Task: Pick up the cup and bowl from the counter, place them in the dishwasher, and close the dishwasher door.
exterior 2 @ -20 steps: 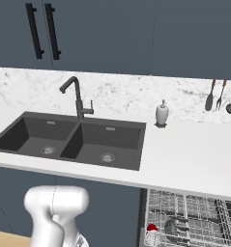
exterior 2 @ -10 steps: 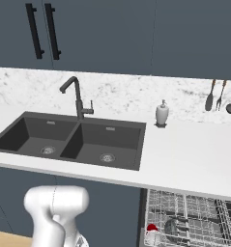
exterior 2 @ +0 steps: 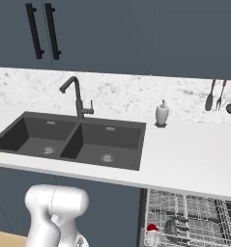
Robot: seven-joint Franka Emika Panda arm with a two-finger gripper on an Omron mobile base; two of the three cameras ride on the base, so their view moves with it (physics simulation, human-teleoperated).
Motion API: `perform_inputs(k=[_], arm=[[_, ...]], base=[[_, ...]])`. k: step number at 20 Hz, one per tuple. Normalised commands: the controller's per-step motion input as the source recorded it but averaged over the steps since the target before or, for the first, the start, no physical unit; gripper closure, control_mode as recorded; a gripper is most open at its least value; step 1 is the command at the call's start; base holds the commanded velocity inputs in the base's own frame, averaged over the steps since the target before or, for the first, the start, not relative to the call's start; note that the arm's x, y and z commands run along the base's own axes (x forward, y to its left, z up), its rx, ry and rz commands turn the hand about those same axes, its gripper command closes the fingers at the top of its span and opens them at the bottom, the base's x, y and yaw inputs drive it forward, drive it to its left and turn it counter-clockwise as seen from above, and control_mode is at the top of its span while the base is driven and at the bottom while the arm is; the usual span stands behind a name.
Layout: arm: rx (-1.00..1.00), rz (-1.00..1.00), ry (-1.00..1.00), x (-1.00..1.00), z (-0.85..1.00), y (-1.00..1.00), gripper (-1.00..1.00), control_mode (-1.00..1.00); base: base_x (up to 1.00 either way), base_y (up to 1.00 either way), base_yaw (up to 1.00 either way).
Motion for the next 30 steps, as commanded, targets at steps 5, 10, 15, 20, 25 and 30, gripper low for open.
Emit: perform_inputs(k=[5,10,15,20,25,30], arm=[[0.18,-0.16,-0.01,1.0,0.54,0.04,-1.0,-1.0],[0.16,0.0,0.08,1.0,0.47,0.0,-1.0,-1.0],[0.17,0.13,0.2,1.0,0.38,-0.03,-1.0,-1.0],[0.23,0.33,0.06,1.0,0.06,-0.11,-1.0,-1.0],[0.1,0.15,-0.19,1.0,0.0,-0.01,-1.0,-1.0],[0.03,0.01,-0.2,1.0,0.0,0.04,-1.0,-1.0]], base=[[0.0,0.0,0.0],[0.0,0.0,0.0],[0.0,0.0,0.0],[0.0,0.0,0.0],[0.0,0.0,0.0],[0.0,0.0,0.0]])
